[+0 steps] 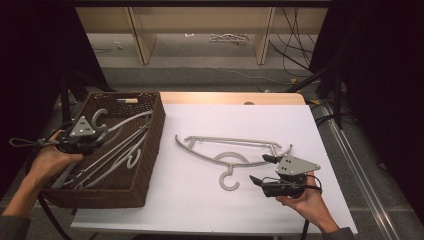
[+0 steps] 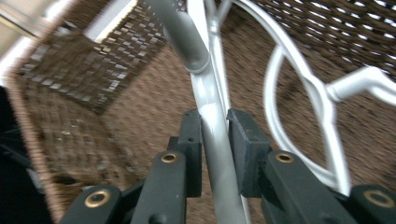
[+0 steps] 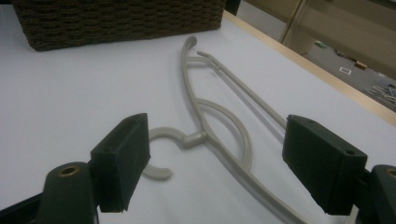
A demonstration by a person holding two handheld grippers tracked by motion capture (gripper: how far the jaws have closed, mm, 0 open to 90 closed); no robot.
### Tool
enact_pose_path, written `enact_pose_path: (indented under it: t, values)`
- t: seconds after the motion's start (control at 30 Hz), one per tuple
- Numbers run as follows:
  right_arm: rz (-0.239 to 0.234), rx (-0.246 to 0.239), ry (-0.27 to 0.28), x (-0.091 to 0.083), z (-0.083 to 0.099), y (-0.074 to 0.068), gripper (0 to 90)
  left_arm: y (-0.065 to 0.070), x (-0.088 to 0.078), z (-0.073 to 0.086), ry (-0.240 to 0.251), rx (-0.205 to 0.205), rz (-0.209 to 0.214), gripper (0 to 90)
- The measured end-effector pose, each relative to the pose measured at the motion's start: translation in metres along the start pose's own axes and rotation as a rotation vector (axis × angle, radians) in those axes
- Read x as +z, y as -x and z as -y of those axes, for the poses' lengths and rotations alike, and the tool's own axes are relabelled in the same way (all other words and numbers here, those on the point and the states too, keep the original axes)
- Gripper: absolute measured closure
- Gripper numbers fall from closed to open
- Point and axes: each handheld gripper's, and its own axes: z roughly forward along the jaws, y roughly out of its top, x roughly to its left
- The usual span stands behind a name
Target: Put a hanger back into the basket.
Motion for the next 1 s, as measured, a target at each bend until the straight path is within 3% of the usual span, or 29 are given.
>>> enact_pose_path:
  t: [0.13, 0.23, 0.27, 0.37, 0.4, 0.47, 0.53, 0.77, 0.87, 0.93, 1.0]
  values:
    - [-0.001, 0.002, 0.004, 0.0, 0.001, 0.0, 24.3, 0.008, 0.004, -0.001, 0.002, -0.007, 0.094, 74.2]
    - [0.003, 0.005, 0.008, 0.001, 0.001, 0.001, 24.1, 0.014, 0.008, -0.004, -0.038, 0.011, 0.135, 74.1]
    - [-0.001, 0.004, 0.002, 0.0, 0.001, 0.001, 24.1, 0.016, 0.01, -0.006, -0.035, 0.045, 0.14, 74.1]
    - [0.001, 0.003, 0.003, -0.001, 0.001, 0.002, 24.1, 0.027, 0.016, -0.01, -0.07, 0.055, 0.175, 73.3]
    - [0.0, 0.005, 0.004, -0.001, 0.001, 0.002, 24.0, 0.028, 0.016, -0.012, -0.095, 0.078, 0.195, 73.0]
    - [-0.002, 0.008, 0.004, -0.001, 0.001, 0.002, 23.8, 0.034, 0.022, -0.013, -0.082, 0.059, 0.191, 69.4]
    - [-0.002, 0.006, 0.003, -0.001, 0.001, 0.002, 23.8, 0.037, 0.024, -0.016, -0.087, 0.064, 0.19, 64.5]
    - [0.007, 0.011, 0.016, 0.0, 0.002, 0.002, 23.5, 0.033, 0.008, -0.025, 0.002, 0.039, 0.14, 50.5]
    - [0.005, 0.008, 0.013, 0.0, 0.002, 0.001, 23.5, 0.04, -0.001, -0.027, 0.045, -0.027, 0.129, 43.1]
    - [0.007, 0.01, 0.014, 0.001, 0.002, 0.001, 23.6, 0.041, -0.007, -0.028, 0.064, -0.031, 0.111, 40.8]
    - [0.007, 0.011, 0.013, 0.001, 0.002, 0.001, 23.6, 0.046, -0.013, -0.028, 0.113, -0.086, 0.085, 37.6]
